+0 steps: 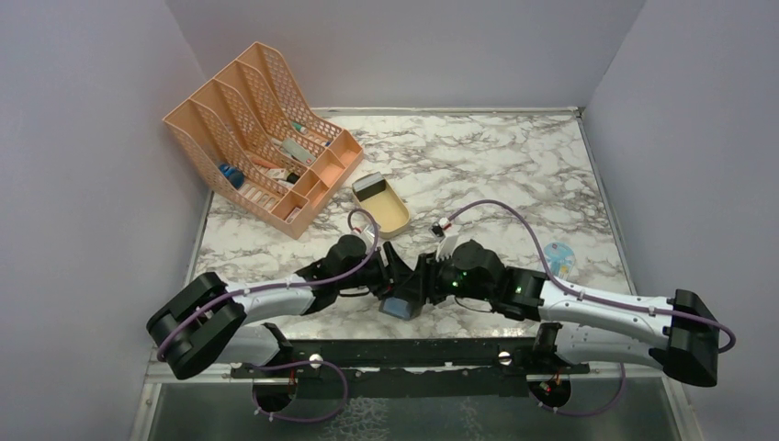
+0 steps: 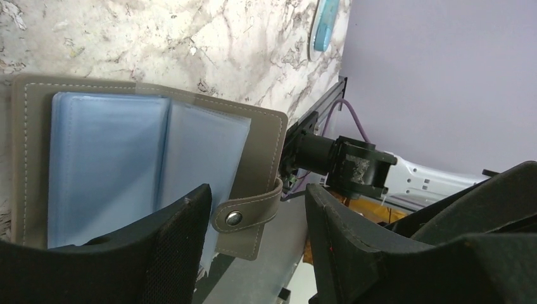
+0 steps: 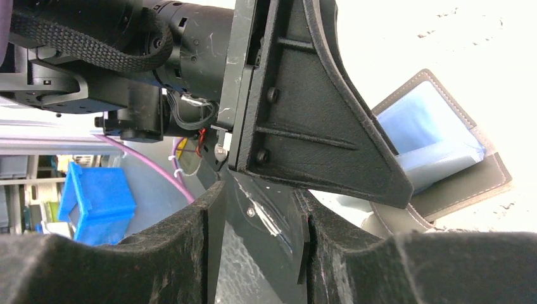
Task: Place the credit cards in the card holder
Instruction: Open the card holder at the center of the board.
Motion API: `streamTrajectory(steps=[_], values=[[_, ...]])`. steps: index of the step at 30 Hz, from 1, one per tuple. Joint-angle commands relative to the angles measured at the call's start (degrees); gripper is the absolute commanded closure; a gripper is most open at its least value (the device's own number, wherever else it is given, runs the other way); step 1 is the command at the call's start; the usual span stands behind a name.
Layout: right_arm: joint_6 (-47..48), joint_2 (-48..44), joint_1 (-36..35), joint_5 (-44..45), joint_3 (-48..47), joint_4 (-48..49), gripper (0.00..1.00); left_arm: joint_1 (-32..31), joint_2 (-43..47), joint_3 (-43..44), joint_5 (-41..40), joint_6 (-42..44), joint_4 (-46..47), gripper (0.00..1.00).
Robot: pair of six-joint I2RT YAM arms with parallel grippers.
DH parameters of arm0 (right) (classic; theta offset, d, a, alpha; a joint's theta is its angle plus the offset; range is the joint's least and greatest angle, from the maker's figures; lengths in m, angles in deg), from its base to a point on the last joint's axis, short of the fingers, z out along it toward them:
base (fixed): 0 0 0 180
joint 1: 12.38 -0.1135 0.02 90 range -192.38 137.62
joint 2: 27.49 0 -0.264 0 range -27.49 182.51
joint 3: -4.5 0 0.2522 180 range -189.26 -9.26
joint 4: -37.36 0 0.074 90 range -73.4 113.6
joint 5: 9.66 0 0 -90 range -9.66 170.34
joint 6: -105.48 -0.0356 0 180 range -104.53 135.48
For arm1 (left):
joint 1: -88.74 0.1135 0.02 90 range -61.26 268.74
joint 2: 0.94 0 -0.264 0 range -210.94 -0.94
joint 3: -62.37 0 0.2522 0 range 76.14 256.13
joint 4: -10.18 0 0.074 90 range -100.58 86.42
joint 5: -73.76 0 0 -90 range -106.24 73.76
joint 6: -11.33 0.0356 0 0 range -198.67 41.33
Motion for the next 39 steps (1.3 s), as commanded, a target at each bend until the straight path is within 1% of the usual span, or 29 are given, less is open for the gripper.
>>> streamTrajectory(steps=[1,5,9,16,22,24,26,30,35,39], values=[[0.4,-1.0,0.2,1.1,0.4,-1.0,0.59,-1.9,-1.2,1.4,-0.3,-0.7,1.1,0.41],[0.3,-1.9,0.2,1.2,0.6,-2.4,0.59,-4.0,-3.2,3.6,-0.4,-0.8,1.1,0.41],[-0.5,-4.2,0.2,3.8,1.7,-5.6,0.6,-5.2,-5.0,4.5,-1.2,-0.9,1.1,0.41],[-8.7,-8.8,0.2,12.4,3.6,-15.1,0.61,-5.3,-5.9,4.1,-2.1,-0.8,1.1,0.42],[-13.9,-7.6,0.2,13.2,6.6,-17.7,0.61,-5.3,-6.4,4.5,-2.6,-0.1,1.1,0.42],[-15.4,-6.6,0.2,13.6,6.7,-18.4,0.59,-5.4,-6.6,4.5,-2.9,0.1,1.1,0.43],[-15.2,-5.8,0.2,13.3,6.7,-17.6,0.57,-5.4,-6.9,4.5,-3.0,0.2,1.1,0.43],[-12.9,-4.1,0.2,11.7,7.5,-12.4,0.58,-5.2,-7.7,5.0,-3.0,0.6,1.1,0.44],[-7.9,-1.7,0.2,10.5,8.2,-6.5,0.61,-5.0,-8.0,5.8,-3.1,1.5,1.0,0.46],[-3.9,0.5,0.2,12.3,7.3,-5.2,0.64,-4.2,-7.8,5.7,-3.6,2.0,0.9,0.47]])
